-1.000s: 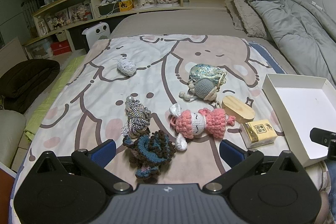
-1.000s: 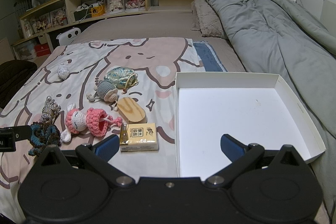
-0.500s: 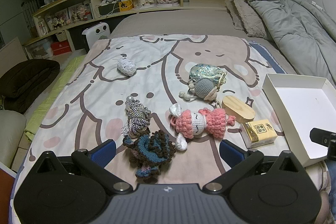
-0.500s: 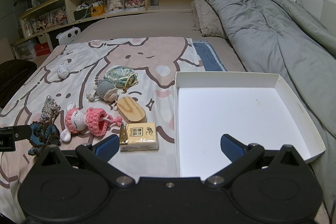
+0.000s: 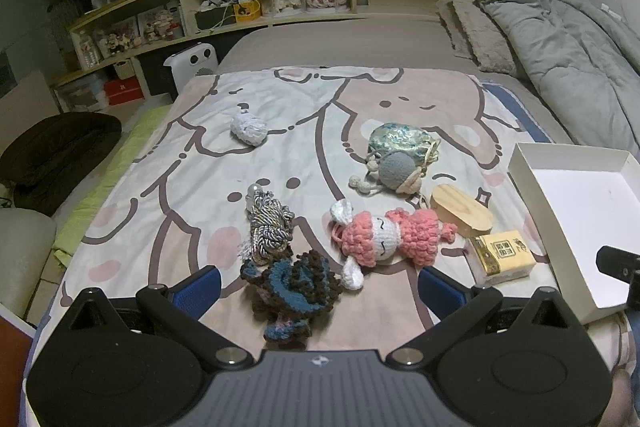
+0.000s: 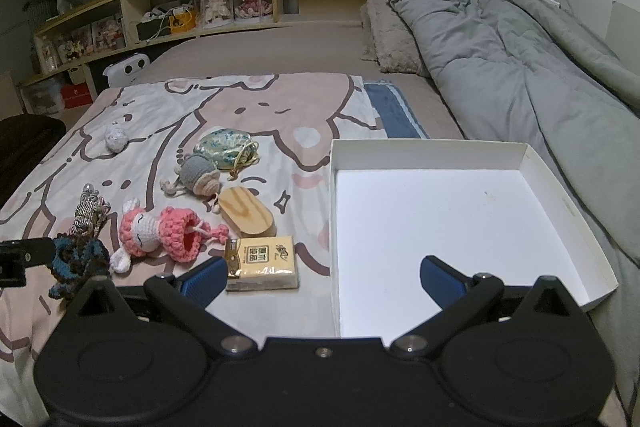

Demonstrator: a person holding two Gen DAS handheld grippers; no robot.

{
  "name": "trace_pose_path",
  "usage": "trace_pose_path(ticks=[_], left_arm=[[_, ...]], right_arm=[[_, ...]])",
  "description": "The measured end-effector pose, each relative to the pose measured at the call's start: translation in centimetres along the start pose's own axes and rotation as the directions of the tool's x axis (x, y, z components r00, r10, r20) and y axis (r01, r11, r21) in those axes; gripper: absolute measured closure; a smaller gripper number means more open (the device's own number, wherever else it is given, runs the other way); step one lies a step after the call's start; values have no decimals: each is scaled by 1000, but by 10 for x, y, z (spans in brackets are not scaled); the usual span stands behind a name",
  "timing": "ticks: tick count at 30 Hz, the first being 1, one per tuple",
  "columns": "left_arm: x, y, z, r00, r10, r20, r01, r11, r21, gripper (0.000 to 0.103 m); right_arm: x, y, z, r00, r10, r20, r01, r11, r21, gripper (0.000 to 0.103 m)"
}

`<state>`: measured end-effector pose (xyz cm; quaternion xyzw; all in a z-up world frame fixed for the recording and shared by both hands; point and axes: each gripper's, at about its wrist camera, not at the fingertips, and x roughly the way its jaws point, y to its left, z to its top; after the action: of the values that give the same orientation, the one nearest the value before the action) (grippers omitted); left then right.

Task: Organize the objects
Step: 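Grasp the dark crochet piece with left tool while right tool grasps the yellow tissue pack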

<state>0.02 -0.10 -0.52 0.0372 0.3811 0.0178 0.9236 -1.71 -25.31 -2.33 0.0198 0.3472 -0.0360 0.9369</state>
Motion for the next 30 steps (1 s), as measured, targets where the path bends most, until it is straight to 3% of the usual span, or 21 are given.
trace_pose_path(ticks=[5, 15, 19, 30], left_arm=[[1, 0, 6, 1000, -15, 9, 15, 1000, -16, 0], [7, 3, 22, 998, 49, 51, -46, 998, -47, 0], [16, 12, 30, 998, 35, 43, -31, 997, -77, 0], [37, 42, 46, 992, 87, 90, -68, 978, -195, 0]], right_arm=[[-2, 0, 5, 999, -2, 35, 1, 1000, 18, 0], [8, -1, 29, 993, 24, 114, -35, 995, 93, 0], [18, 3, 37, 991, 22, 130, -32, 997, 73, 0], [44, 3, 54, 989, 58, 135, -76, 988, 132, 0]])
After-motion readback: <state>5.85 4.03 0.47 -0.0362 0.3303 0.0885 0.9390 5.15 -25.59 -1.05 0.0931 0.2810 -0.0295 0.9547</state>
